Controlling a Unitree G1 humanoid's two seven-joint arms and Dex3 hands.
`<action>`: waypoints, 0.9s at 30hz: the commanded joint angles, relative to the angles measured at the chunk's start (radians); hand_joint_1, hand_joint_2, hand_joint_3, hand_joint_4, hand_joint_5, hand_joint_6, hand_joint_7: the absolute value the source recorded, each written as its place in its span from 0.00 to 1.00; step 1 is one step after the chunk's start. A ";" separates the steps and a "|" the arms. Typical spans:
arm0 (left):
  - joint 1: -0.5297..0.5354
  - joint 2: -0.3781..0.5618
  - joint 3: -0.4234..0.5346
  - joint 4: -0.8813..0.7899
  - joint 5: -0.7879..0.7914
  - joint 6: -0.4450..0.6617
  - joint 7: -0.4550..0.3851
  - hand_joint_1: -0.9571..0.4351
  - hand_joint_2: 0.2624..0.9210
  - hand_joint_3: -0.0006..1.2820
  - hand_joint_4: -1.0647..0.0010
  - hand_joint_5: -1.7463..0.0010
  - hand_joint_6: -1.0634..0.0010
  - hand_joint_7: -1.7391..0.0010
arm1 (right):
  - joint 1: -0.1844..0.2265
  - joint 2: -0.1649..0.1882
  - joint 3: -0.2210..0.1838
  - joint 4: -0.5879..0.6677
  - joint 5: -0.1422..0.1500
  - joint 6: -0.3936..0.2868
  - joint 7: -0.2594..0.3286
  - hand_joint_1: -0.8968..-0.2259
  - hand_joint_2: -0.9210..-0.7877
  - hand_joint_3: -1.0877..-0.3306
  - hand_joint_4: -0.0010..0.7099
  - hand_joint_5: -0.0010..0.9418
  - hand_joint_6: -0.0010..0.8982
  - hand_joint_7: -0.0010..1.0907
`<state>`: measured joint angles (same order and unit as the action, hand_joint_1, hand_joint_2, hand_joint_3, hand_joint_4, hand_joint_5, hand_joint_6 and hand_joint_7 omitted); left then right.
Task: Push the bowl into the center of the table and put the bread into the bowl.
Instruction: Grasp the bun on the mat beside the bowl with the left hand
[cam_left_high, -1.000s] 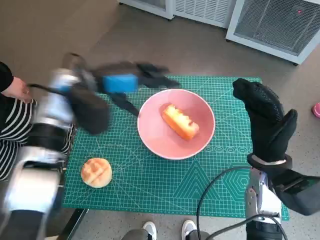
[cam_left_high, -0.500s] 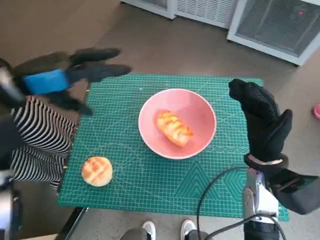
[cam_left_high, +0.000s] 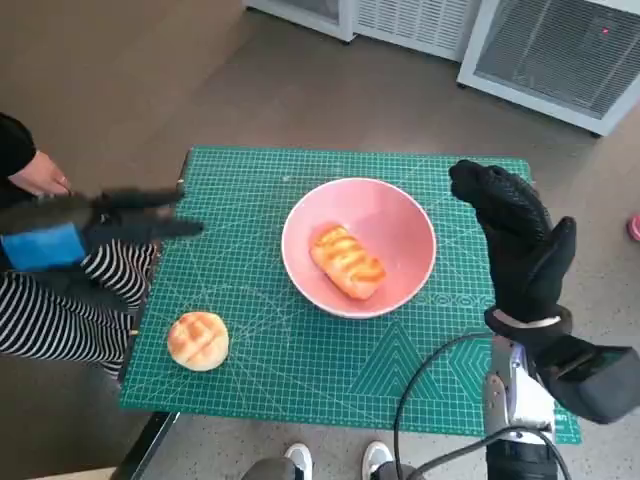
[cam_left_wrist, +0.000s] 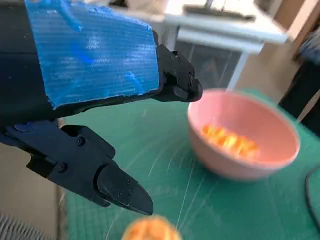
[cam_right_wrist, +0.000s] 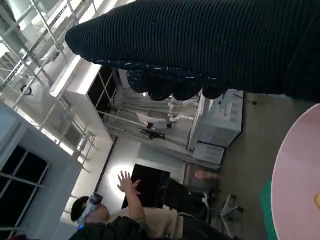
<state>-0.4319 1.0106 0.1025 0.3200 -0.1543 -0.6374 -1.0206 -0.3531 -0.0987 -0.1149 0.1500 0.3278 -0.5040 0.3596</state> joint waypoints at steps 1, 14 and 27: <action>0.085 0.029 0.029 -0.076 0.004 0.041 0.008 0.42 0.82 0.01 0.82 0.99 0.71 0.92 | -0.003 0.004 -0.001 0.022 0.016 0.020 0.017 0.33 0.00 0.49 0.22 0.00 0.09 0.41; 0.191 -0.005 0.014 -0.142 0.072 0.078 0.055 0.44 0.80 0.00 0.80 1.00 0.69 0.94 | -0.014 0.004 0.002 0.038 0.028 0.026 0.043 0.34 0.00 0.48 0.21 0.00 0.07 0.42; 0.172 -0.106 -0.088 -0.084 0.194 0.036 0.143 0.48 0.79 0.00 0.78 0.99 0.68 0.97 | -0.006 -0.007 -0.010 0.037 0.037 0.033 0.061 0.34 0.00 0.47 0.20 0.00 0.04 0.47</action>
<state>-0.2514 0.9240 0.0354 0.2126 0.0064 -0.5834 -0.9024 -0.3758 -0.0997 -0.1166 0.1750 0.3531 -0.4901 0.4102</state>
